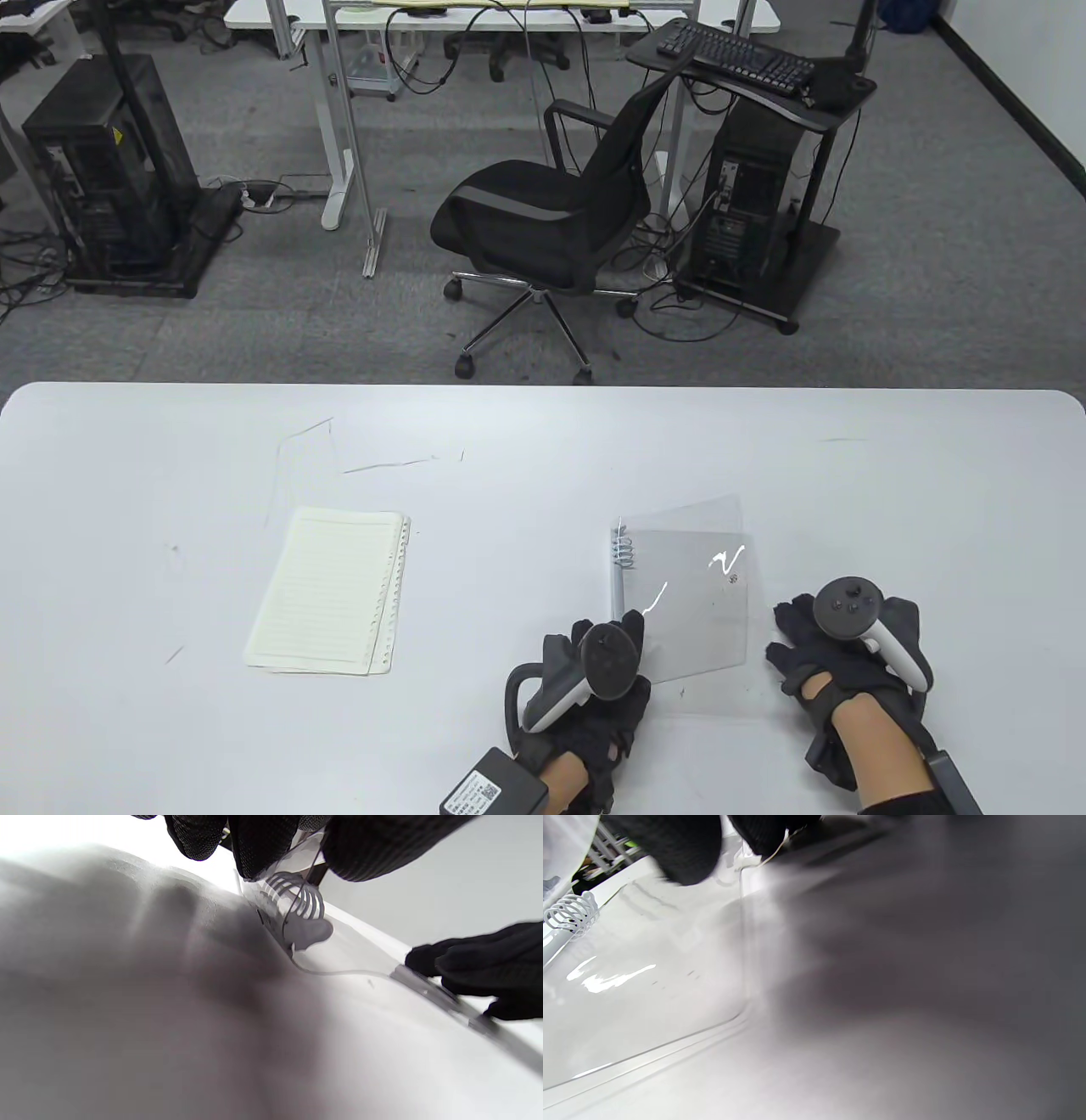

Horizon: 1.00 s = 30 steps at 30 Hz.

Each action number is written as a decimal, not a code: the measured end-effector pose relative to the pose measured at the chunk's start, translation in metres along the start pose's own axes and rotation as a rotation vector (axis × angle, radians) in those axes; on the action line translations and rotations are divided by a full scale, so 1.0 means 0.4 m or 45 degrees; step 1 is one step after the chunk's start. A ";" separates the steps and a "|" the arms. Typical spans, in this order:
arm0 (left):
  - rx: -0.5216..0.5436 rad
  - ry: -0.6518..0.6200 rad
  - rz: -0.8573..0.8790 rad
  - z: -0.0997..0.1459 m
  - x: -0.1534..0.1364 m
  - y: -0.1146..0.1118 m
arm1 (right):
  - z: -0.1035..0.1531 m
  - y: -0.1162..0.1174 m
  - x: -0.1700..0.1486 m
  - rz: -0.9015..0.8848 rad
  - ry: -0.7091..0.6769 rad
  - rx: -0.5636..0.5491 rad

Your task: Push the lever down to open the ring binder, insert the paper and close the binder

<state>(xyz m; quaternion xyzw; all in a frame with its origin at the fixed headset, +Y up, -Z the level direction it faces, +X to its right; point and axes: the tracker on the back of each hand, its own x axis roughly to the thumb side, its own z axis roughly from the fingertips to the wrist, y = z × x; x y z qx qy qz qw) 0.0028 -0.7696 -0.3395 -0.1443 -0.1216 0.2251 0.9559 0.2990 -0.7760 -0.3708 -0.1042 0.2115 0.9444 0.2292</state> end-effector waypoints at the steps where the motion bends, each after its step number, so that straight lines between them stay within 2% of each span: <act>1: -0.009 0.001 0.047 0.000 -0.007 0.005 | 0.000 0.010 0.008 0.030 0.019 0.016; 4: -0.015 0.034 0.266 0.005 -0.040 0.023 | -0.005 0.036 0.028 0.227 0.069 0.085; 6: -0.004 0.065 0.422 0.012 -0.063 0.036 | -0.003 0.033 0.033 0.216 0.059 0.048; 8: -0.019 0.053 0.572 0.025 -0.079 0.047 | -0.006 0.034 0.029 0.199 0.058 0.074; 10: 0.061 0.034 0.618 0.051 -0.086 0.080 | -0.006 0.035 0.028 0.187 0.055 0.081; 14: 0.323 0.006 0.431 0.101 -0.073 0.150 | -0.006 0.036 0.029 0.188 0.053 0.076; 15: 0.401 0.007 0.275 0.117 -0.062 0.167 | -0.006 0.036 0.029 0.186 0.051 0.077; 18: 0.474 0.018 -0.092 0.133 -0.034 0.179 | -0.005 0.036 0.028 0.192 0.047 0.078; 22: 0.403 0.074 -0.470 0.117 -0.015 0.161 | -0.004 0.037 0.027 0.191 0.045 0.076; 23: 0.340 0.114 -0.537 0.107 -0.018 0.154 | -0.004 0.037 0.027 0.190 0.045 0.076; 25: 0.225 0.189 -0.584 0.089 -0.038 0.143 | -0.004 0.037 0.027 0.190 0.044 0.077; 30: 0.009 0.344 -0.495 0.043 -0.122 0.120 | -0.003 0.038 0.027 0.193 0.045 0.077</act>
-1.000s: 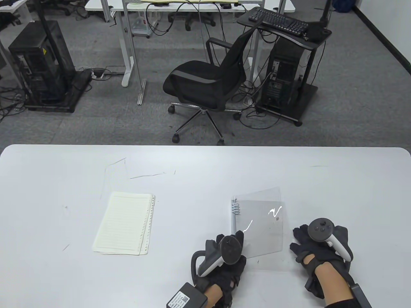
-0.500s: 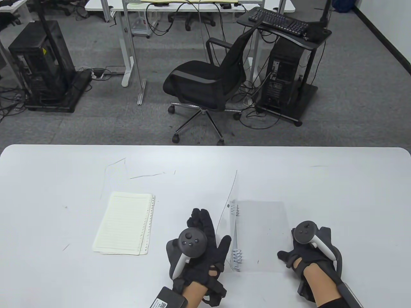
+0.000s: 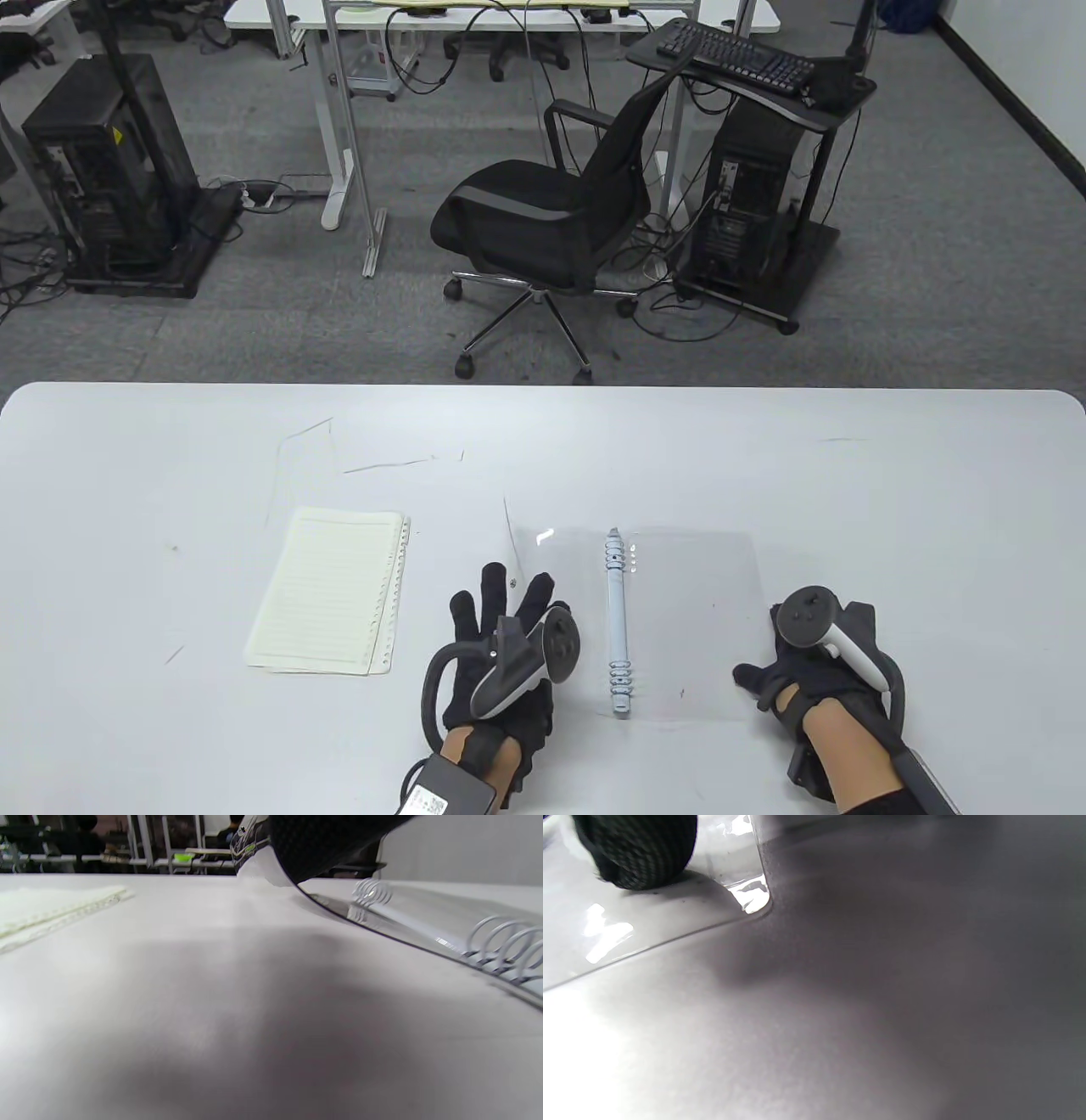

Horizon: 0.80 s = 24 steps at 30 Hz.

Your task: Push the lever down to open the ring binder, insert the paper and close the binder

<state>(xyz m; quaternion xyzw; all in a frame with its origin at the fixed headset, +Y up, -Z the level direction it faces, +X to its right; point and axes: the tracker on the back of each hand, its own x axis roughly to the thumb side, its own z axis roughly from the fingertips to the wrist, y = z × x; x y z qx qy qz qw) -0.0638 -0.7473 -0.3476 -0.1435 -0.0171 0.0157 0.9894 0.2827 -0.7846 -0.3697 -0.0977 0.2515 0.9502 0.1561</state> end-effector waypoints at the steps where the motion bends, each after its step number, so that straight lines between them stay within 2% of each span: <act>1: -0.045 0.010 0.023 -0.011 -0.010 -0.009 | 0.000 0.000 0.000 0.000 0.000 0.000; 7: -0.236 0.117 0.142 -0.049 -0.075 -0.045 | 0.000 0.000 0.000 0.000 0.000 0.003; 13: -0.430 0.178 0.455 -0.048 -0.192 -0.047 | 0.001 0.001 0.000 0.000 -0.001 0.007; 16: -0.468 0.204 0.560 -0.045 -0.221 -0.048 | 0.001 0.001 0.000 0.001 -0.001 0.009; 19: -0.293 0.301 0.482 -0.023 -0.227 -0.009 | 0.001 0.001 -0.001 0.003 -0.003 0.009; 22: -0.038 0.086 0.610 0.002 -0.177 0.038 | 0.001 0.001 -0.001 0.003 -0.004 0.009; 24: 0.044 -0.103 0.697 0.013 -0.121 0.049 | 0.001 0.001 -0.001 0.003 -0.005 0.010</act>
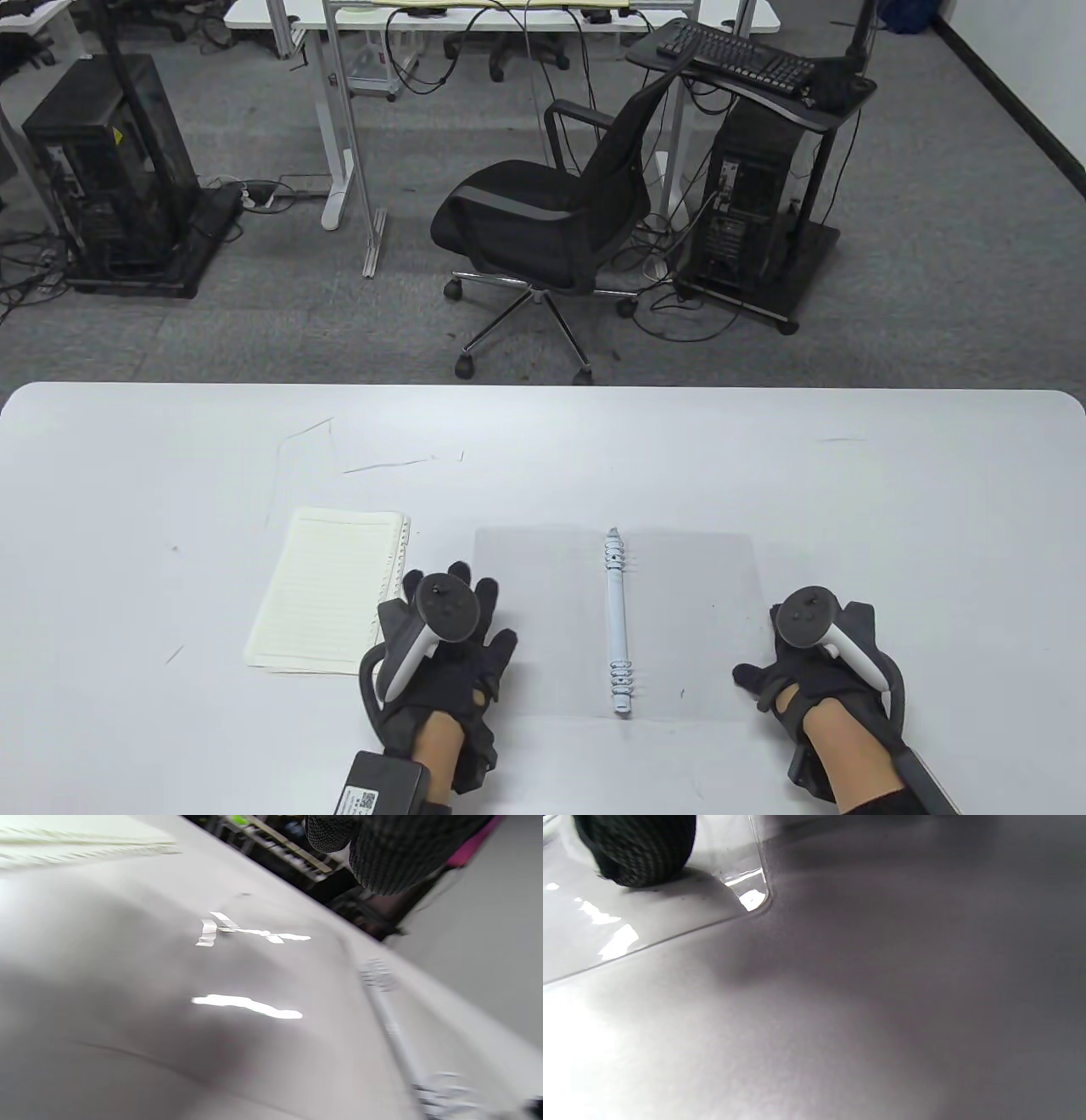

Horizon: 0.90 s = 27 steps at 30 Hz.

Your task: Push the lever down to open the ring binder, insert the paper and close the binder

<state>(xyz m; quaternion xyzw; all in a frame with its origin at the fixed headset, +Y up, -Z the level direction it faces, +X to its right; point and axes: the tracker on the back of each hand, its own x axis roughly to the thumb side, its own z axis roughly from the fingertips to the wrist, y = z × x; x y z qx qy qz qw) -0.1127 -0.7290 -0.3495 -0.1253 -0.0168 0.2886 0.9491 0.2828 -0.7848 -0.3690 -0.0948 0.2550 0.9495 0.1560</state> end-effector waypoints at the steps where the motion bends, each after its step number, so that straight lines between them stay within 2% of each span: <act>1: -0.021 -0.100 0.032 0.000 0.028 -0.019 | 0.000 0.000 0.000 -0.001 0.000 0.001; 4: -0.133 -0.257 0.045 -0.017 0.091 -0.094 | 0.000 0.000 0.000 0.000 -0.001 0.003; 7: -0.344 -0.254 0.050 -0.048 0.132 -0.171 | 0.000 0.000 0.000 0.004 -0.001 0.003; 10: -0.491 -0.234 0.093 -0.067 0.141 -0.224 | 0.000 -0.001 0.000 0.007 0.000 -0.001; 16: -0.498 -0.219 -0.105 -0.065 0.135 -0.267 | 0.000 -0.001 0.002 0.020 0.004 -0.007; 22: -0.492 -0.215 -0.112 -0.066 0.132 -0.272 | 0.000 -0.001 0.003 0.026 0.008 -0.020; 24: -0.487 -0.212 -0.106 -0.066 0.131 -0.273 | 0.008 -0.006 0.012 0.054 0.005 -0.058; 27: -0.482 -0.210 -0.113 -0.065 0.132 -0.272 | 0.044 -0.038 0.062 0.157 -0.030 -0.209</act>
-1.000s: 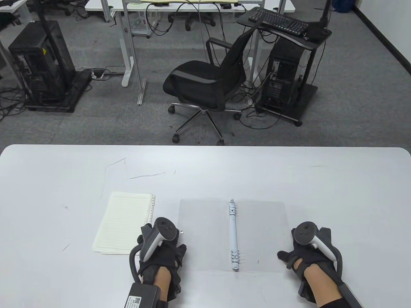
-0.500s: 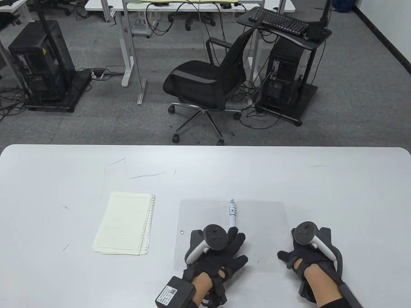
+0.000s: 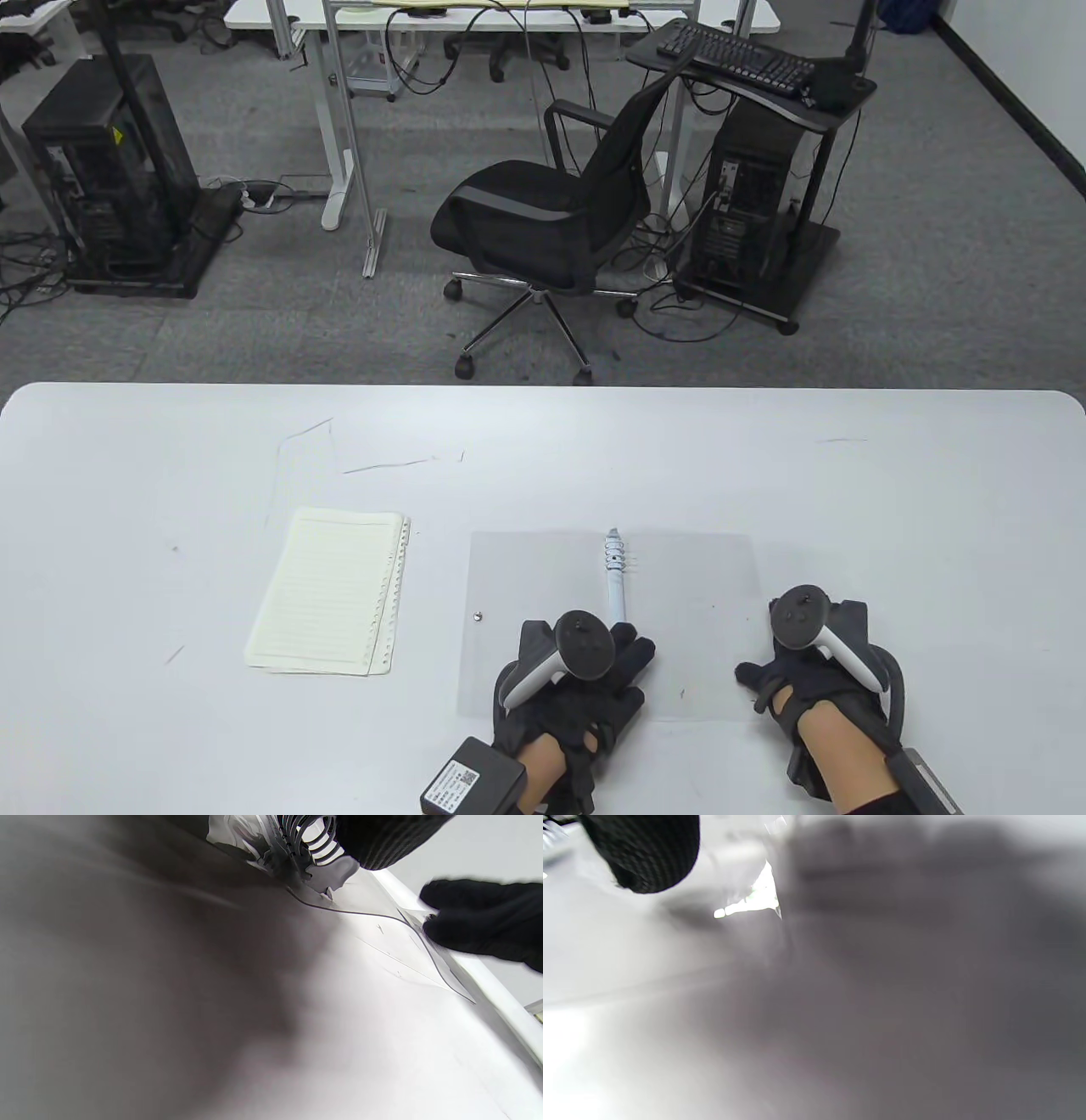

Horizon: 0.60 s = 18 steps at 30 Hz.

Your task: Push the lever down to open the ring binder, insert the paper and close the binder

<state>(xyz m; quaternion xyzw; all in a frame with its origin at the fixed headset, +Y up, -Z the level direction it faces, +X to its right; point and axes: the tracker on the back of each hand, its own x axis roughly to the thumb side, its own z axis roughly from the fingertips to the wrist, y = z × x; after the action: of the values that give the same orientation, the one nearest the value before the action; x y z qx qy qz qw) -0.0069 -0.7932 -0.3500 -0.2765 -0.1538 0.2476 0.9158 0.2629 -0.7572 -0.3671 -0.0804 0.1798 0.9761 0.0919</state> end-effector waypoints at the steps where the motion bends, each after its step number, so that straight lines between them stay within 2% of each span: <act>1: 0.010 0.000 -0.006 0.000 0.000 0.000 | 0.011 -0.024 0.034 0.008 -0.062 -0.091; 3: 0.009 0.001 -0.001 -0.001 -0.001 0.000 | 0.022 -0.062 0.099 -0.030 -0.188 -0.131; 5: 0.028 0.005 0.000 0.001 -0.002 0.002 | 0.016 -0.093 0.171 -0.107 -0.411 -0.138; 6: 0.048 0.007 0.001 0.001 -0.003 0.002 | 0.003 -0.097 0.210 -0.136 -0.521 -0.103; 8: 0.061 0.010 -0.002 0.001 -0.002 0.002 | -0.025 -0.091 0.259 -0.163 -0.602 -0.087; 10: 0.068 0.014 -0.010 0.001 -0.002 0.002 | -0.067 -0.071 0.296 -0.181 -0.595 -0.088; 14: 0.067 0.020 -0.005 0.001 -0.003 0.003 | -0.152 -0.028 0.345 -0.103 -0.536 0.008; 18: 0.071 0.023 0.001 0.001 -0.002 0.003 | -0.205 -0.011 0.377 -0.118 -0.500 0.016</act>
<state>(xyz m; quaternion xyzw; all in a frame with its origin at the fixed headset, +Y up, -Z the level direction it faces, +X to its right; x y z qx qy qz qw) -0.0083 -0.7926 -0.3505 -0.2532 -0.1386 0.2496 0.9243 0.1277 -0.7605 -0.4728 0.1039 0.1607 0.9666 0.1704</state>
